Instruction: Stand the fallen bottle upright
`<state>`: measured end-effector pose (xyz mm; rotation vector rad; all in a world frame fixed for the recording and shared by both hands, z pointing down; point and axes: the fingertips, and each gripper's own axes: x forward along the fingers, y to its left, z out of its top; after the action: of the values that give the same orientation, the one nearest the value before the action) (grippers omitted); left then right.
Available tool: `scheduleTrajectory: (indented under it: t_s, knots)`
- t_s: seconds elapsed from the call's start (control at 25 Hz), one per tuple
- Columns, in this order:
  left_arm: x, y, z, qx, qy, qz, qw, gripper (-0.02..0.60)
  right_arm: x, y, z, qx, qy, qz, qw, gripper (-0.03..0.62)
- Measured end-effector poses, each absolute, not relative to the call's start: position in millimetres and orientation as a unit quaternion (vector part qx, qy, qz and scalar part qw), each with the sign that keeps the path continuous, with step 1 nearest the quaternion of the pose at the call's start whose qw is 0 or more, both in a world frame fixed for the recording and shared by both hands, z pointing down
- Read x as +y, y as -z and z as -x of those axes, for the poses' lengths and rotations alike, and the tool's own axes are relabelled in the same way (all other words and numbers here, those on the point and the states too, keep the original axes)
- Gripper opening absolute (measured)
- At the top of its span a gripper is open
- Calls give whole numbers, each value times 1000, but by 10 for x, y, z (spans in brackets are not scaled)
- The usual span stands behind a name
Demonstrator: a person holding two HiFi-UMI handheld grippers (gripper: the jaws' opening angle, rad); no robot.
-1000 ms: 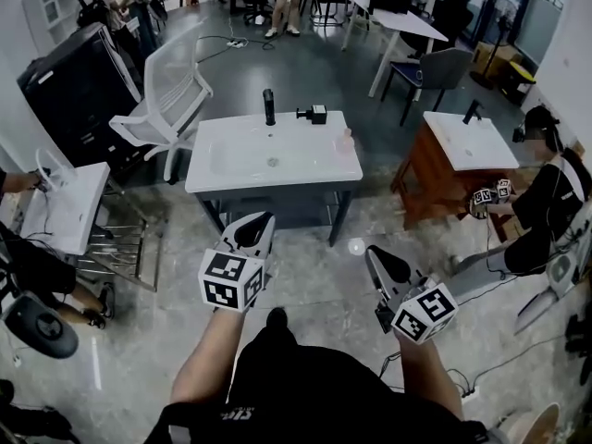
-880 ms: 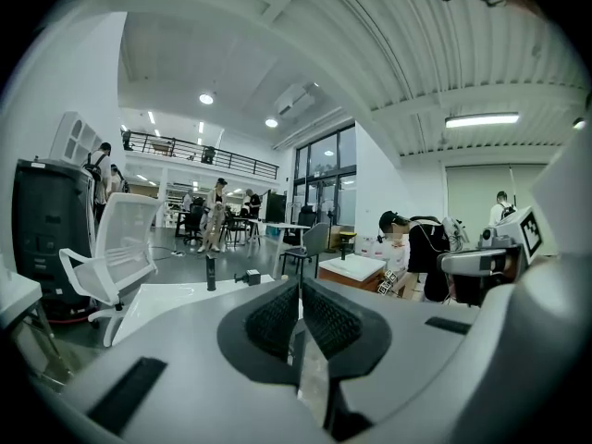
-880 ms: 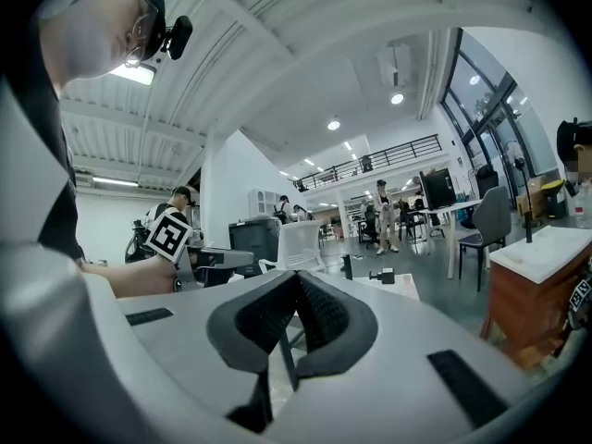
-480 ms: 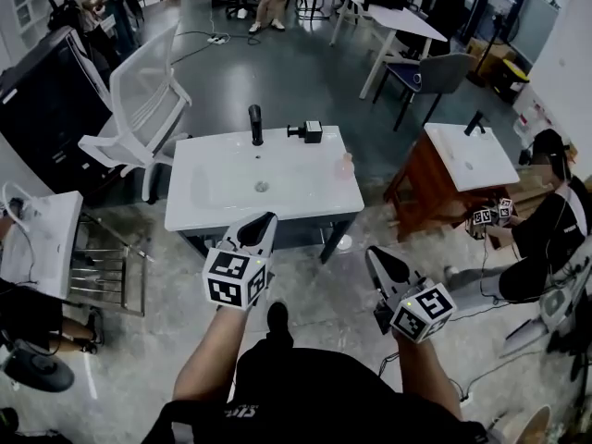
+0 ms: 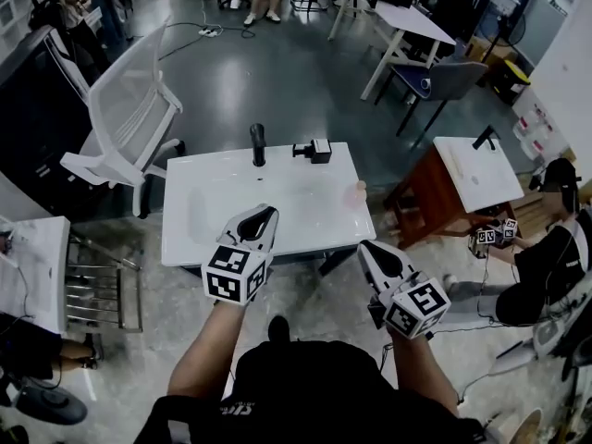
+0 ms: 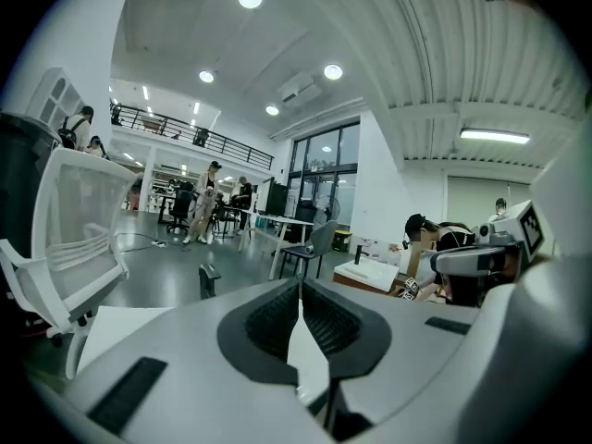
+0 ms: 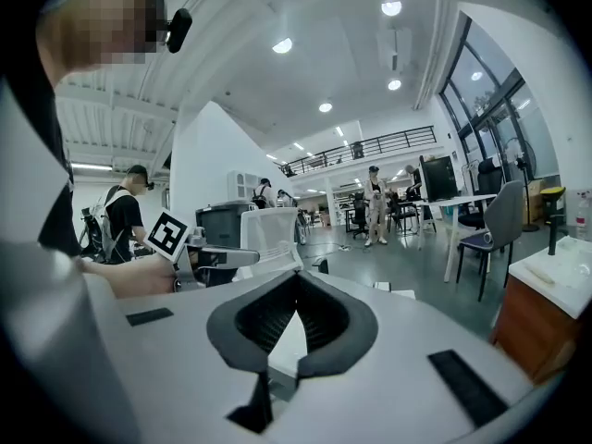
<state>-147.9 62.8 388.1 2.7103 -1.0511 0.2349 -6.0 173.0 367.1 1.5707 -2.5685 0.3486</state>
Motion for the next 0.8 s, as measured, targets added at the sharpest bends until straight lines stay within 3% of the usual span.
scheduleTrajectory:
  t_s: [0.4,0.8]
  knots:
    - [138,-4062,1320,-351,-102,-922,129,26,1157,-3870,-130,-839,-142,-522,54,15]
    - [-603,-4153,658,-396,-109,-900,143,26,244,-4001,-949,-859,-145,-487,57,15]
